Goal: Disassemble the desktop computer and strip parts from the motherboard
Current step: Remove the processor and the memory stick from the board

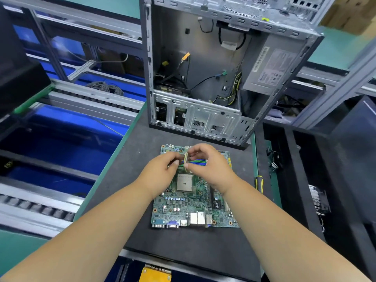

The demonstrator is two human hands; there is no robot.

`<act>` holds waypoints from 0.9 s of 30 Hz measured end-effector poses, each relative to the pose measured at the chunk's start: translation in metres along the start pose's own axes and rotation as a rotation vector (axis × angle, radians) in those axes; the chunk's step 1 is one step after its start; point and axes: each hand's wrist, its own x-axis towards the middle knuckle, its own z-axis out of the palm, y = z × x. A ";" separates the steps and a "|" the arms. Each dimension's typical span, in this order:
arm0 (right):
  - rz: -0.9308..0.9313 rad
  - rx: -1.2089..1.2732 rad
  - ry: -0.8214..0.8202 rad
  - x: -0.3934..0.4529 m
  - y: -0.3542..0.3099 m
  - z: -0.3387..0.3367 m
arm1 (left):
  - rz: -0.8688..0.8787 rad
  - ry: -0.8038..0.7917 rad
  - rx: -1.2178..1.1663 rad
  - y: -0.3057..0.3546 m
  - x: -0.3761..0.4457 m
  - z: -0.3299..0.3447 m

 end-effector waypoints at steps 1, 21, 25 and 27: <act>0.024 0.123 0.011 0.000 -0.003 -0.003 | -0.048 -0.021 -0.093 0.009 0.002 0.002; -0.100 -0.640 0.065 -0.033 0.029 -0.115 | -0.145 -0.137 -0.442 0.099 0.035 0.081; -0.038 -0.682 0.115 -0.032 0.051 -0.142 | -0.113 -0.164 -0.293 0.113 0.041 0.093; 0.046 -0.702 0.131 -0.029 0.066 -0.160 | -0.114 -0.150 -0.223 0.114 0.043 0.096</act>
